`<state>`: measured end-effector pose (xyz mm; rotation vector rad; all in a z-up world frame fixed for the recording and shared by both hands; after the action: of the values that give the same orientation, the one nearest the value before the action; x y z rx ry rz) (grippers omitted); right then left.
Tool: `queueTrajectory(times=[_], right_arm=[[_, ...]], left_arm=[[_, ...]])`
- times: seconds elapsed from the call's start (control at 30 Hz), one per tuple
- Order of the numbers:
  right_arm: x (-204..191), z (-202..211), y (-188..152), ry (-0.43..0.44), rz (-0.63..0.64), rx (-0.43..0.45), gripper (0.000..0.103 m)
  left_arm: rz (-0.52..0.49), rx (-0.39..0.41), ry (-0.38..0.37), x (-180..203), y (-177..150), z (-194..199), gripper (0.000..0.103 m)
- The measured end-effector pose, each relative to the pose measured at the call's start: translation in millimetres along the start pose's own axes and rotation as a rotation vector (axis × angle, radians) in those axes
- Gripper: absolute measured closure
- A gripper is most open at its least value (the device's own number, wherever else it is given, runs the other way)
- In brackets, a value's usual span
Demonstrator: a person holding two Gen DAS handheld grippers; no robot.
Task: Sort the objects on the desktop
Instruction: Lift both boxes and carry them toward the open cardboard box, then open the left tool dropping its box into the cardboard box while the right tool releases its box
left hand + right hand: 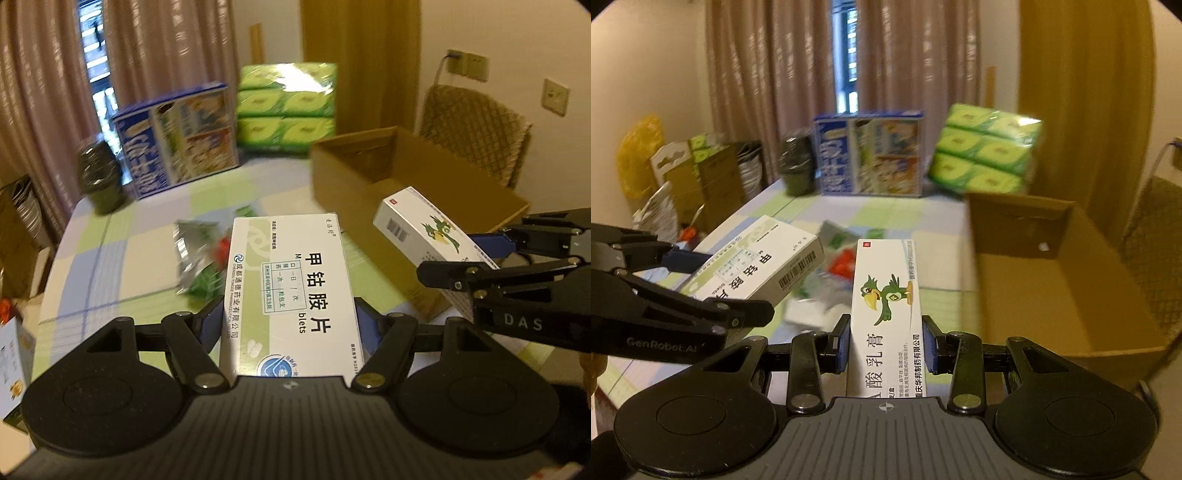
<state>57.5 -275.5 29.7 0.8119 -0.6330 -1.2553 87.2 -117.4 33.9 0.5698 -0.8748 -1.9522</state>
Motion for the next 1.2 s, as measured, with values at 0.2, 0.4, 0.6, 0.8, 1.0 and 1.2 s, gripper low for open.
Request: queueTrajectory(times=[0.2, 0.4, 0.6, 0.8, 1.0, 1.2], right_arm=[[54, 27, 19, -0.085, -0.026, 0.043, 0.068], [115, 25, 34, -0.158, -0.062, 0.043, 0.068], [161, 7, 38, -0.194, -0.106, 0.025, 0.068], [188, -11, 34, -0.202, -0.140, 0.004, 0.068], [204, -33, 32, -0.207, -0.171, -0.007, 0.068], [213, -46, 30, -0.211, -0.191, -0.019, 0.068]], left_arm=[[-0.014, 0.027, -0.069, 46, 35, -11, 0.035], [-0.034, 0.038, -0.120, 89, 70, -39, 0.035], [-0.021, 0.021, -0.151, 115, 90, -79, 0.036], [-0.031, -0.001, -0.166, 130, 102, -116, 0.035], [-0.039, -0.026, -0.172, 135, 104, -147, 0.035], [-0.030, -0.033, -0.186, 134, 103, -166, 0.035]])
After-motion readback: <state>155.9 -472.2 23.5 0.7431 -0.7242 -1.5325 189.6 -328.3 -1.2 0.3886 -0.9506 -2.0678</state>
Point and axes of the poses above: each gripper's, at about its wrist camera, not at the fingertips, and z roughly against the way its jaws point, x to its right, y to its top, the point moved 2 cm from there along -z, roughly the way its jaws point, and after that the axes turned 2 degrees about -y, right-handed, at the moved point
